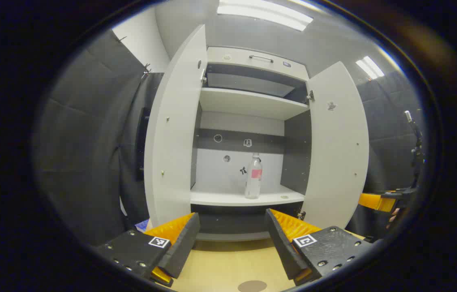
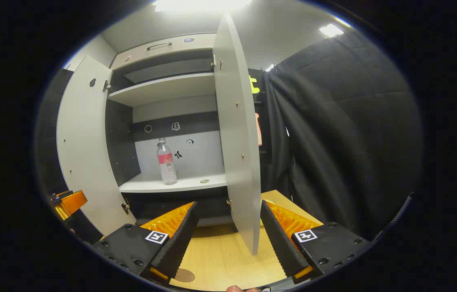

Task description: Grasp the bottle in the cabinet with the left hand and place it on the coaster, then close the right door with the right hand and the left door with the left hand.

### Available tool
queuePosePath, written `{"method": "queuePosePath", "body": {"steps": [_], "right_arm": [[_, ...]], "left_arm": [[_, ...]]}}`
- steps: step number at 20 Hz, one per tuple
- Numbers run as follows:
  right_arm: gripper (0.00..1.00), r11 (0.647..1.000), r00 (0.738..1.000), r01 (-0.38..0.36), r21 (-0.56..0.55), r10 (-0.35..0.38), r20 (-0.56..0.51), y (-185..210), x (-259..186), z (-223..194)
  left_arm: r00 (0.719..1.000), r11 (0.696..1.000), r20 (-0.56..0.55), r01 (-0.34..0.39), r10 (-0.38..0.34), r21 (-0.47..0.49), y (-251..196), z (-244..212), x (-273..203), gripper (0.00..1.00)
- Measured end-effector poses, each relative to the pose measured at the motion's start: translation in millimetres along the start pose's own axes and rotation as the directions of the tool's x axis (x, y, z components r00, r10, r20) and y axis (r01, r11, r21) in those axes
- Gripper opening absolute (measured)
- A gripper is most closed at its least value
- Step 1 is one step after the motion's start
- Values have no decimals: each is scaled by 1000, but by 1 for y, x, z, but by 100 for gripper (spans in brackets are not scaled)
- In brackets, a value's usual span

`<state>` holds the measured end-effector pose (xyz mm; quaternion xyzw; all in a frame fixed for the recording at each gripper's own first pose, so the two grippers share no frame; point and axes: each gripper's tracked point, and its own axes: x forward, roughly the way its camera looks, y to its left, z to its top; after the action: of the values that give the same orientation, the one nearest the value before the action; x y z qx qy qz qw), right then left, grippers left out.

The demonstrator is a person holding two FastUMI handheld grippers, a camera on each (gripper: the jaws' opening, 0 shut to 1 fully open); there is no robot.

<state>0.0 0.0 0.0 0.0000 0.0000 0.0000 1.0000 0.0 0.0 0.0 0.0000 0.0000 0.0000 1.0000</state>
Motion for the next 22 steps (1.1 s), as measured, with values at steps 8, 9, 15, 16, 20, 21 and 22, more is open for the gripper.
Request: {"method": "queuePosePath", "body": {"steps": [8, 9, 15, 16, 20, 21, 22], "right_arm": [[97, 1000, 1000, 3, 8, -3, 8, -4, -1, 1], [97, 1000, 1000, 5, 7, -5, 9, -4, -1, -1], [97, 1000, 1000, 10, 4, -10, 4, -4, -4, -4], [97, 1000, 1000, 12, 2, -12, 5, -5, -4, -4], [97, 1000, 1000, 21, 4, -21, 1, -4, -6, -4], [97, 1000, 1000, 26, 3, -26, 1, -6, -6, -3], [97, 999, 999, 33, 2, -33, 1, -7, -6, -2]], "left_arm": [[1000, 1000, -3, -5, 5, 11, 1, -2, 0, 94], [1000, 1000, -4, -7, 7, 10, 1, -2, 0, 94], [1000, 1000, -13, -13, 13, 13, 4, -6, -2, 94], [1000, 1000, -12, -13, 14, 13, 5, -7, -3, 94], [1000, 1000, -15, -3, 3, 8, 2, -11, -2, 95], [1000, 1000, -16, 0, 0, 7, 1, -12, -1, 95], [1000, 1000, -18, 6, -6, 5, 0, -14, 1, 95]]}}
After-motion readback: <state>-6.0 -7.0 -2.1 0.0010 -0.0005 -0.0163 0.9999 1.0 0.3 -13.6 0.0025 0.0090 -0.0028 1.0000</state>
